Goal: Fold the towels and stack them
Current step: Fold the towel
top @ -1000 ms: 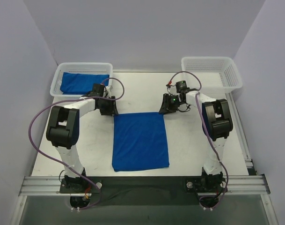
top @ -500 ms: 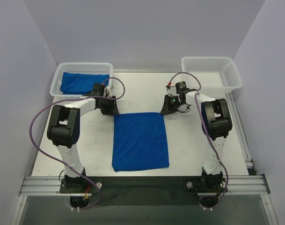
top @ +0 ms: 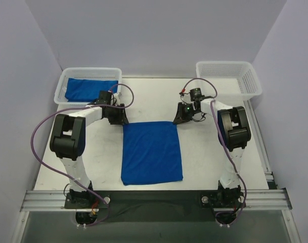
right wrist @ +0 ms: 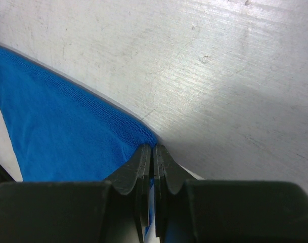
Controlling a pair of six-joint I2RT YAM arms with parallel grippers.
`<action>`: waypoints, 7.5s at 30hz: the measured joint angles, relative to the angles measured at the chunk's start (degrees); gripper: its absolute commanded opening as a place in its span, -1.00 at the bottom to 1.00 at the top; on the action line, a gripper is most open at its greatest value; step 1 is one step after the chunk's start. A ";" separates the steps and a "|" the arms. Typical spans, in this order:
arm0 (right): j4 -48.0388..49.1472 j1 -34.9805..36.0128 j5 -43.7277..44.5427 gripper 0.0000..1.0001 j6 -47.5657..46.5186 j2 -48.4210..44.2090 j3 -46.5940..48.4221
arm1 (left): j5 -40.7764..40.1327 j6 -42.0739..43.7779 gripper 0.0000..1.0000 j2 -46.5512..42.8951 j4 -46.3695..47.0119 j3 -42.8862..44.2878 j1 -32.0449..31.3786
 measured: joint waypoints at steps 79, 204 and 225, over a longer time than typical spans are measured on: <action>-1.88 4.04 15.58 -1.00 6.95 -44.59 -34.62 | -2.21 -13.66 -1.00 -45.66 -8.11 -30.27 -15.10; 7.37 11.93 23.65 -0.30 26.32 -50.49 -51.65 | -6.80 -19.15 0.38 -34.40 -6.99 -31.43 -22.82; 19.04 4.81 20.15 -0.41 27.39 -21.46 -26.93 | -5.88 -13.07 -0.20 -12.48 -3.39 -9.09 -11.52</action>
